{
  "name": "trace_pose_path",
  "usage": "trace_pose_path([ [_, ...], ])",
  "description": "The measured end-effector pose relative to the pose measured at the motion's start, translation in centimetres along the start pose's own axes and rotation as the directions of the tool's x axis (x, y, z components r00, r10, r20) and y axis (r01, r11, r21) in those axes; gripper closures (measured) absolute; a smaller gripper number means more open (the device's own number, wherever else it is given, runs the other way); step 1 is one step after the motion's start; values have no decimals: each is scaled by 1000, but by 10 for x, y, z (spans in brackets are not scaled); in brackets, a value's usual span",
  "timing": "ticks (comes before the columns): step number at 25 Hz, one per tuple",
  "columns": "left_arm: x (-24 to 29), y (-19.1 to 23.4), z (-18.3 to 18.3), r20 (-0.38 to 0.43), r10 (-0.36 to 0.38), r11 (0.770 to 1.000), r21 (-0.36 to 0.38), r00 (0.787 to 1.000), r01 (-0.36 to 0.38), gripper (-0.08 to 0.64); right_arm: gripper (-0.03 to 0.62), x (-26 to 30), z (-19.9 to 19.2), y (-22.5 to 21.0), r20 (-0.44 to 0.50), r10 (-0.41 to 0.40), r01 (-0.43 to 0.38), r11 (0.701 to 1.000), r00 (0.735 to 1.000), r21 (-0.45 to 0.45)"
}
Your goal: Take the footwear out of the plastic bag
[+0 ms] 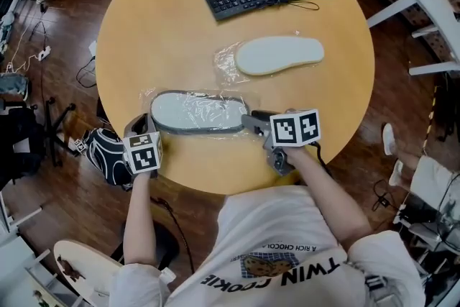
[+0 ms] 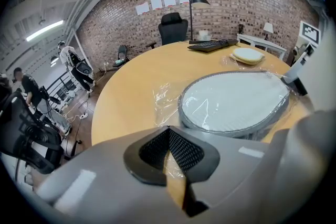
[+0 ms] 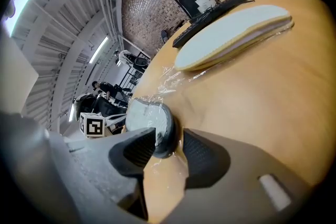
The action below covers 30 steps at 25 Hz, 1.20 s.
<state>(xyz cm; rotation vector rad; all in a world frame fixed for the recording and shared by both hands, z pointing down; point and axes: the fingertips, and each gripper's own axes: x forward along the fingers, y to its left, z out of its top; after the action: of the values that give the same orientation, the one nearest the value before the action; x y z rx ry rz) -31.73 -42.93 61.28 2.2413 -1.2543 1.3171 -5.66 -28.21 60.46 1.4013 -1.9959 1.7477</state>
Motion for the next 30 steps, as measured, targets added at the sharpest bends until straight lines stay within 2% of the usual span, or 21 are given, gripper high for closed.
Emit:
trace_pose_path([
  [4, -3, -1, 0, -1, -2, 1000, 0, 1000, 2, 554, 437, 4, -1, 9, -20, 69, -69, 997, 997, 21],
  [7, -5, -2, 2, 3, 0, 1000, -2, 1000, 0, 554, 437, 3, 3, 10, -21, 128, -126, 989, 992, 75],
  [12, -6, -2, 1, 4, 1, 1000, -5, 1000, -1, 555, 437, 0, 9, 12, 24, 209, -210, 966, 978, 150],
  [14, -7, -1, 0, 5, 0, 1000, -6, 1000, 0, 555, 439, -4, 12, 17, 66, 269, -277, 942, 961, 190],
  [16, -7, 0, -1, 4, 2, 1000, -4, 1000, -2, 554, 442, -7, 15, 24, 105, 346, -361, 899, 932, 247],
  [18, -7, 0, -1, 3, 4, 1000, -1, 1000, -4, 555, 448, -7, 13, 26, 113, 383, -399, 867, 917, 299],
  [19, -6, -1, 0, 3, 4, 1000, -2, 1000, -4, 555, 448, -6, 12, 26, 108, 383, -398, 867, 917, 301],
  [21, -6, -4, 2, 3, 3, 1000, -3, 1000, -3, 554, 456, -3, 11, 23, 97, 369, -381, 886, 924, 263],
  [23, -6, -5, 3, 1, 3, 1000, -2, 1000, -3, 555, 505, -3, 11, 19, 94, 352, -365, 899, 931, 243],
  [26, -6, -4, 3, 3, 8, 1000, -5, 1000, -8, 555, 514, -3, 10, 19, 99, 345, -359, 900, 933, 247],
  [30, -4, -2, 2, 5, 12, 1000, -15, 1000, -11, 555, 517, -5, 12, 18, 108, 344, -360, 910, 933, 206],
])
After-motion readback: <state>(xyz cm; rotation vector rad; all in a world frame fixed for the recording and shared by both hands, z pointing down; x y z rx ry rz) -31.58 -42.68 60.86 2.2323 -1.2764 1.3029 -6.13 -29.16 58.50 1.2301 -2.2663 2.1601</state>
